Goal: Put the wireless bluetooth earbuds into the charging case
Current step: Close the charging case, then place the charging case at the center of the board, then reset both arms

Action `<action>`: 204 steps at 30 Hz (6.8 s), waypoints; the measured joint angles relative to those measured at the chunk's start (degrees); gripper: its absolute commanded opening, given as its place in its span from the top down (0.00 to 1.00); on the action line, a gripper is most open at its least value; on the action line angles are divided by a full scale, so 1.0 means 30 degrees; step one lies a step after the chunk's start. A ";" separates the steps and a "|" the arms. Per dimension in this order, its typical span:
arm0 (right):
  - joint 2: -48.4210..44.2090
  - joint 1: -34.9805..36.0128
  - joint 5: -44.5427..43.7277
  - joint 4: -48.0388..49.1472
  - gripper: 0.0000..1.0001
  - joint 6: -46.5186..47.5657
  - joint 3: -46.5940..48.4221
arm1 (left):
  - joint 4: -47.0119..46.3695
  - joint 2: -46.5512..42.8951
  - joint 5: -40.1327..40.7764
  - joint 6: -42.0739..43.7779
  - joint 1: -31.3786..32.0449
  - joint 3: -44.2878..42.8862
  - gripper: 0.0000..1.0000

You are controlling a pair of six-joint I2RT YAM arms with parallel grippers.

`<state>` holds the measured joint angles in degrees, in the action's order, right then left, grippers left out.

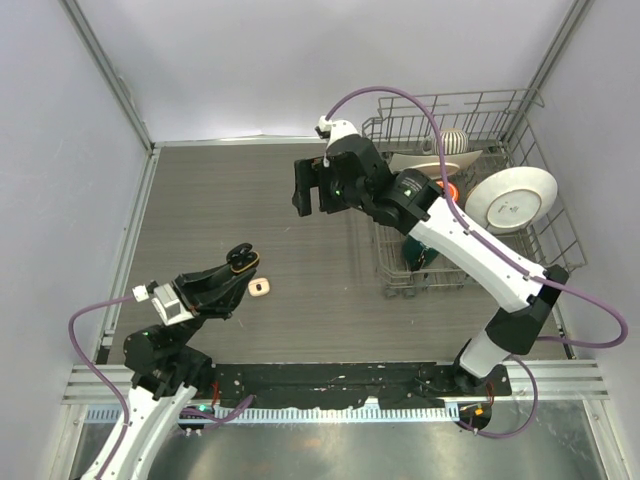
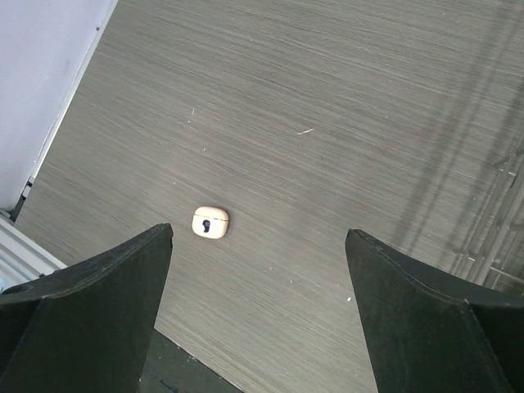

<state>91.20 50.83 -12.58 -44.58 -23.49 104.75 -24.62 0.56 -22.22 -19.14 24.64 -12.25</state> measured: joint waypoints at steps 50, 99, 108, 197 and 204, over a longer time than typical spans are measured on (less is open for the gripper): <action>0.3694 0.3891 0.4575 0.0495 0.15 -0.0124 0.3184 | -0.1435 0.1151 -0.1027 -0.0495 0.0044 0.0168 1.00; -0.6790 0.2390 -0.5646 0.3716 0.15 -0.5377 -0.9238 | 0.8502 2.2418 0.3592 -0.8415 0.0772 -0.6521 0.89; -0.6798 0.2288 -0.5639 0.3708 0.15 -0.5370 -0.9318 | 0.6739 2.5478 0.3701 -0.9078 0.1115 -0.6521 0.82; -0.8437 -0.3767 -0.5945 0.3016 0.00 0.1537 -0.9289 | 1.8651 1.3551 1.1358 -0.2637 -0.4007 -1.3500 0.00; -0.5843 -0.5224 -0.7162 0.2047 0.05 0.1785 -0.6353 | 1.8688 1.0258 1.0338 -0.3308 -0.4007 -1.2582 0.00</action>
<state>73.67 35.16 -34.06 -38.44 -18.13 85.69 31.44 31.33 8.80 -29.06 12.62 -50.00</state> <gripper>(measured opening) 0.996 0.996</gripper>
